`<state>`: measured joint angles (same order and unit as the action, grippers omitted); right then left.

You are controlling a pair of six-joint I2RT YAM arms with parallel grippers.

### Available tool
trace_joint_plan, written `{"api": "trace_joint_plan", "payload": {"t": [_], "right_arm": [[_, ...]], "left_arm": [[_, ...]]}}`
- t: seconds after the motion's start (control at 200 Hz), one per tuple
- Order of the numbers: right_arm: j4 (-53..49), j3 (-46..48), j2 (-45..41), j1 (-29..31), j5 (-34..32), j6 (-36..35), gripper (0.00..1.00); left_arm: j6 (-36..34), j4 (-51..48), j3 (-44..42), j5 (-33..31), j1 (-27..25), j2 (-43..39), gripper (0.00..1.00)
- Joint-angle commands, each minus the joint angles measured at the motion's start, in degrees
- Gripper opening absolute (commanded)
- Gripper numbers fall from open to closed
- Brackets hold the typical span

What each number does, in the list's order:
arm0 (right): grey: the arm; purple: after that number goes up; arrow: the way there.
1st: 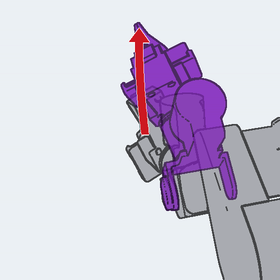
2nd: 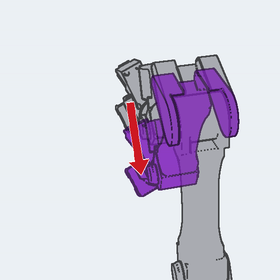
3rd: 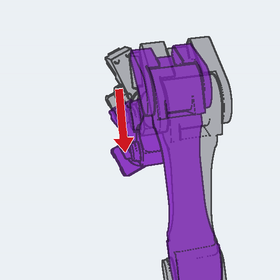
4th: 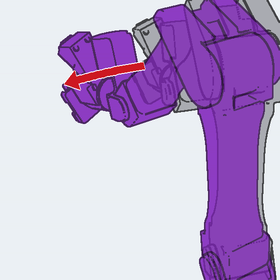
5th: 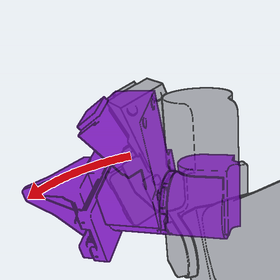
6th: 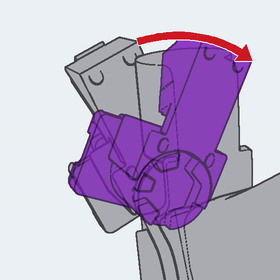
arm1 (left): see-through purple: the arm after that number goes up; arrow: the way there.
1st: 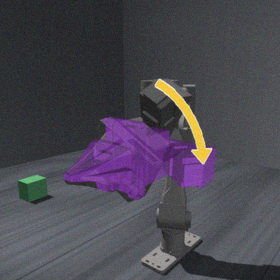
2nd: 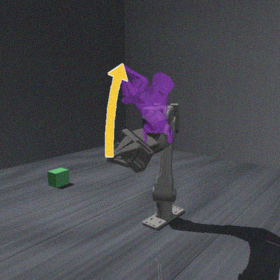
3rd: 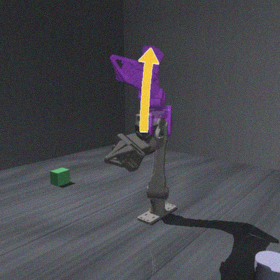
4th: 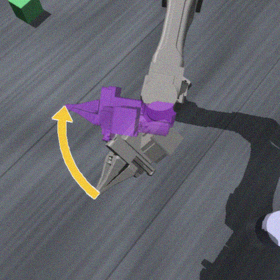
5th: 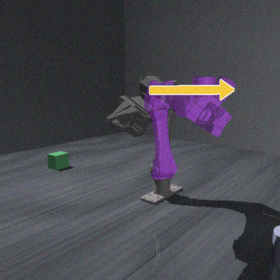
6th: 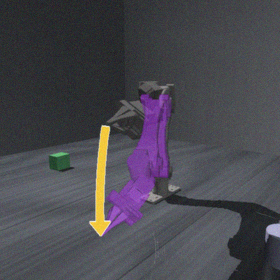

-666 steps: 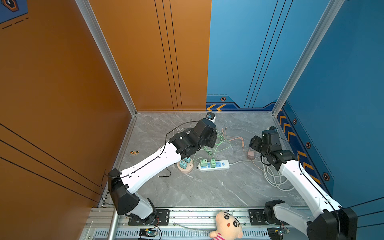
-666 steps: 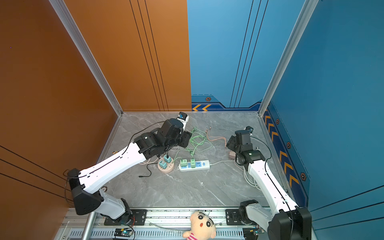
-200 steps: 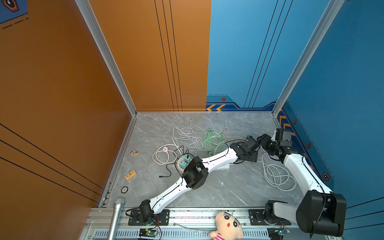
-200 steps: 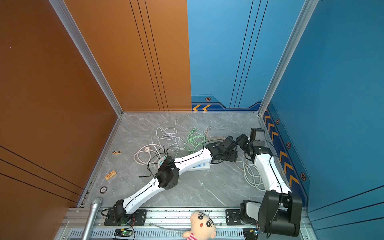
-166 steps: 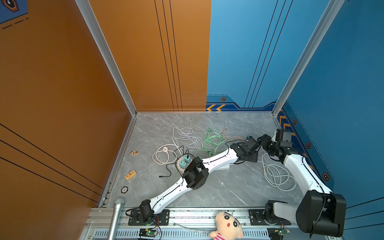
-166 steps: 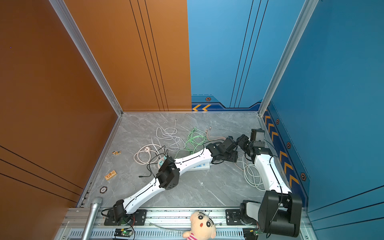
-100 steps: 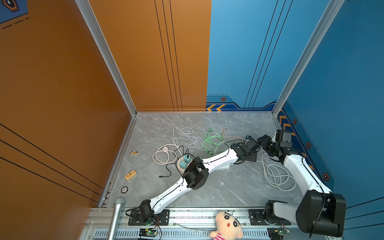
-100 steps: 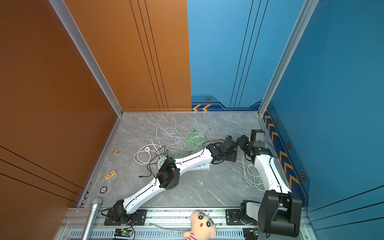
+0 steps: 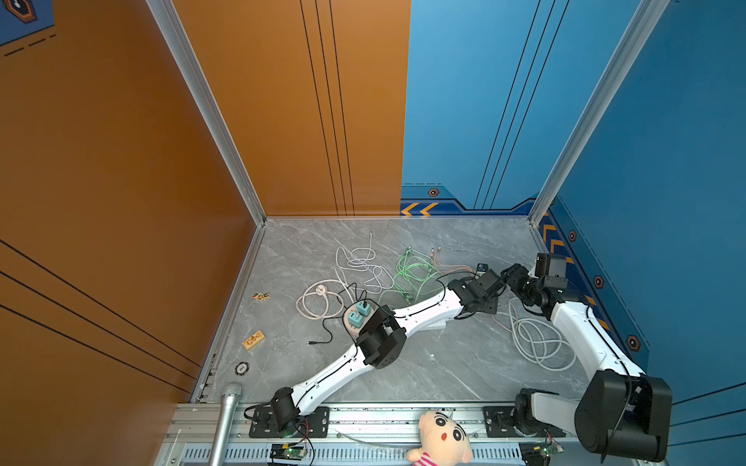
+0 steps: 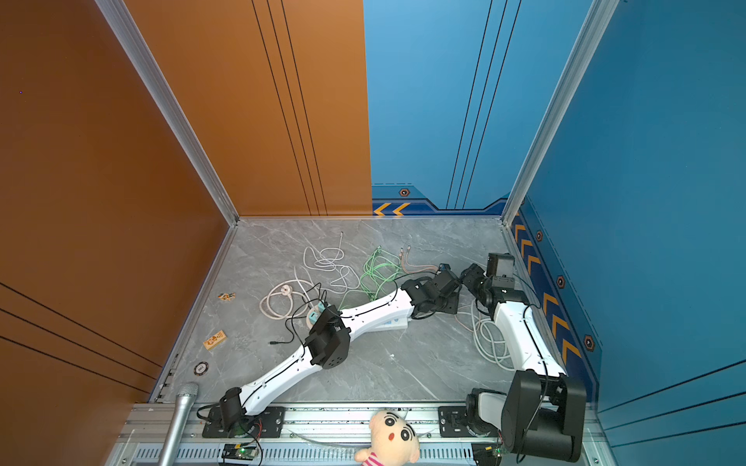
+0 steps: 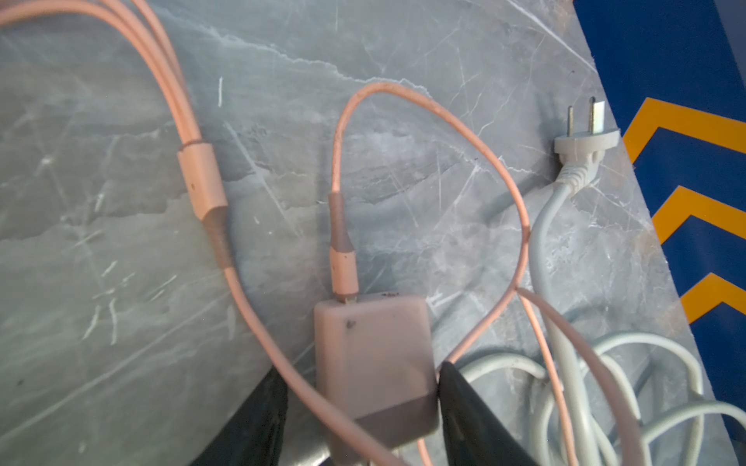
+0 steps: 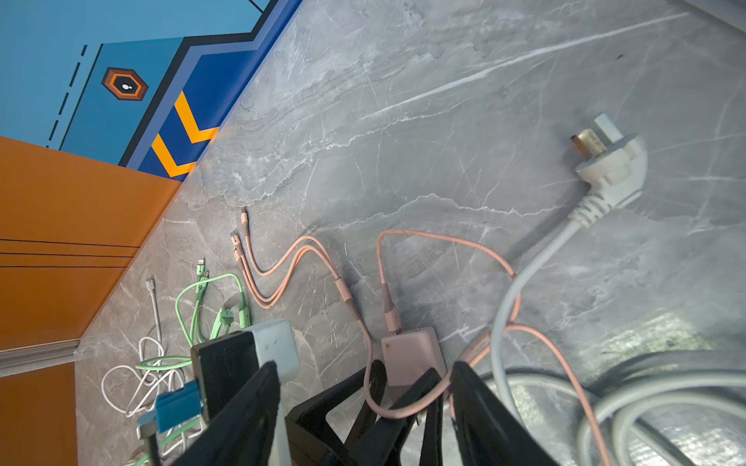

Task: Insert the plug
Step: 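Lift the pink charger with the left gripper toward the right gripper while it approaches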

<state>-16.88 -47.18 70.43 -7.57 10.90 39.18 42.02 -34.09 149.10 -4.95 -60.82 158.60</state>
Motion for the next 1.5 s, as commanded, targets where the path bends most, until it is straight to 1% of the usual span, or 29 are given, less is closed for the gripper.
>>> {"api": "trace_joint_plan", "payload": {"t": [0.0,0.095,0.205,0.32,0.4,0.455,0.516,0.601,0.686,0.771,0.831,0.926,1.036,1.071,1.221,1.346,1.422,1.497], "right_arm": [[2.14,-0.01,-1.73,0.69,3.61,1.18,0.68],[2.16,0.01,-1.9,0.72,3.76,1.17,0.69],[2.16,0.16,-2.25,0.74,3.62,1.26,0.69],[2.46,0.13,-1.91,0.8,4.15,1.56,0.69],[2.5,0.05,-1.63,0.94,4.72,1.61,0.68],[2.43,0.07,-1.72,0.89,4.96,1.62,0.69],[2.39,0.05,-1.94,0.89,5.03,1.52,0.69],[2.43,-0.06,-2.06,0.9,5.71,1.47,0.69],[2.43,-0.41,-2.04,0.89,7.04,1.36,0.69],[2.47,-0.89,-1.6,0.99,8.57,1.19,0.68],[2.4,-1.37,-1.1,1.15,9.53,1.17,0.65],[2.47,-2.16,-0.28,1.97,10.77,0.79,0.63],[2.47,-3.29,0.69,3.54,12.53,0.15,0.6],[2.5,-3.81,1.02,4.11,13.42,-0.15,0.57],[2.32,-5.79,1.89,7.13,17.93,-2.05,0.49],[2.22,-6.18,1.46,8.64,21.25,-2.85,0.42],[1.98,-6.14,0.81,9.61,22.37,-3.93,0.42],[0.37,-6.25,0.32,10.65,21.8,-5.65,0.42]], "left_arm": [[-2.28,-3.93,-0.24,-0.86,-0.22,3.17,0.61],[-1.98,-4.37,-0.68,-0.24,-0.19,3.51,0.6],[-2.65,-6.62,-2.64,-2.34,-0.18,2.25,0.59],[-2.79,-6.61,-6.61,-2.69,0.51,0.33,0.5],[-2.64,-6.61,-8.42,-2.34,1.0,-0.29,0.47],[-2.66,-6.49,-9.11,-2.45,1.14,-0.64,0.44],[-3.32,-6.52,-9.25,-2.52,1.15,-0.88,0.36],[-5.11,-6.5,-9.32,-2.61,1.21,-1.67,0.33],[-7.25,-6.51,-11.46,-1.98,1.84,-4.47,0.33],[-9.88,-6.4,-15.11,2.22,3.16,-8.84,0.36],[-12.05,-6.41,-18.47,3.89,3.98,-12.66,0.37],[-16.31,-6.38,-23.86,4.46,5.0,-18.74,0.37],[-20.91,-6.38,-27.59,9.15,6.35,-23.95,0.38],[-22.02,-6.42,-28.51,10.54,6.75,-25.23,0.38],[-26.08,-6.51,-30.7,16.57,8.15,-28.83,0.38],[-28.03,-6.52,-31.16,18.88,8.83,-30.5,0.38],[-27.96,-6.51,-31.24,19.99,9.51,-31.0,0.38],[-27.96,-6.44,-31.36,20.2,10.1,-31.3,0.38]]}}
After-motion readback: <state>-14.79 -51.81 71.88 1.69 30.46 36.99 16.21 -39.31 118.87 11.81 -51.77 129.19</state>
